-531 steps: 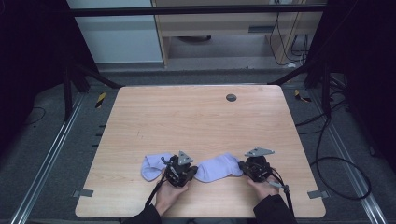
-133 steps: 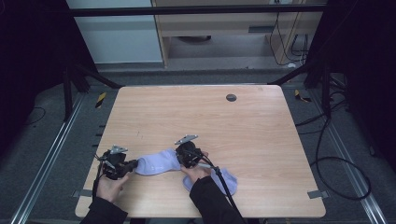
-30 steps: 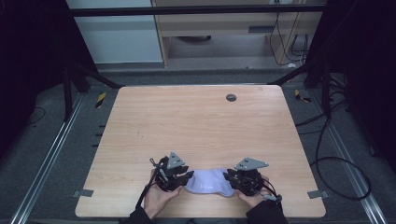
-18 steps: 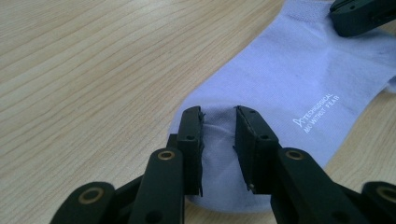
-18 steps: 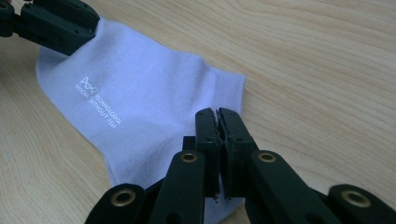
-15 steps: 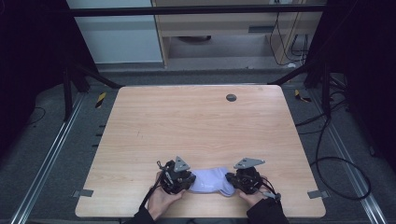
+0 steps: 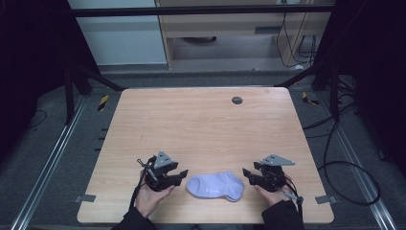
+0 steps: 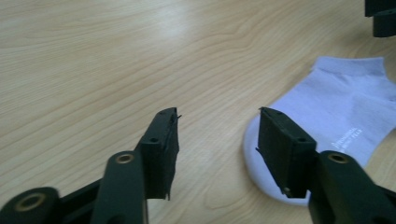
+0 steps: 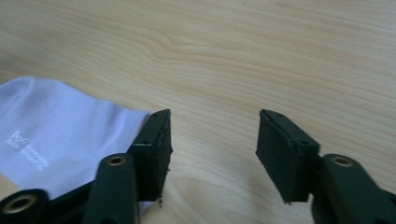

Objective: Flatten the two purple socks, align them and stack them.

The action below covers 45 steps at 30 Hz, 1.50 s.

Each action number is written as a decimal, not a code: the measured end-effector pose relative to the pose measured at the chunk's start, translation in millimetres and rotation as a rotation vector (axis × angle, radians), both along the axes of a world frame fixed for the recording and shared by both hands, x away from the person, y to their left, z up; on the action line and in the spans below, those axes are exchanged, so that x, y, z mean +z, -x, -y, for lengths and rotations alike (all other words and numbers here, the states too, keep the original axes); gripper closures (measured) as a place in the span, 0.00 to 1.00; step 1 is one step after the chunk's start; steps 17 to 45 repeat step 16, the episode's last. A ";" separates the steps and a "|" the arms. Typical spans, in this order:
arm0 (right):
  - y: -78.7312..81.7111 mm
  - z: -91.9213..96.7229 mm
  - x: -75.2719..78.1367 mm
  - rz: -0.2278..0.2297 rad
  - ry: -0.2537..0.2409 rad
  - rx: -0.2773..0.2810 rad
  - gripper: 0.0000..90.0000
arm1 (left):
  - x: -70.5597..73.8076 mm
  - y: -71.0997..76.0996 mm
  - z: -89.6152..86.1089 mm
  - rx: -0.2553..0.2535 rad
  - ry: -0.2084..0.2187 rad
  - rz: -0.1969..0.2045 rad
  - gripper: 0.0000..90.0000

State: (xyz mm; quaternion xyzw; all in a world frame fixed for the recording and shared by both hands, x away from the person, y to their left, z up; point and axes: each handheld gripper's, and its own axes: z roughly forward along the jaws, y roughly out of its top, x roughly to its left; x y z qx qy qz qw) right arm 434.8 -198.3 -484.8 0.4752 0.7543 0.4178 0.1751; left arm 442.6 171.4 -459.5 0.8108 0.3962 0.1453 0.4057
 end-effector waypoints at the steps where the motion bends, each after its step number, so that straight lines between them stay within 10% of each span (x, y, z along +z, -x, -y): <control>1: -1.0 2.8 -0.1 0.002 -0.003 -0.009 0.45 | 0.0 -1.6 -4.2 0.006 0.002 0.000 0.49; 16: -11.3 30.6 -8.0 0.048 0.006 -0.111 0.21 | -6.9 -15.5 -73.9 0.145 0.007 0.043 0.25; 45: -11.3 30.6 -8.0 0.048 0.006 -0.111 0.21 | -6.9 -15.5 -73.9 0.145 0.007 0.043 0.25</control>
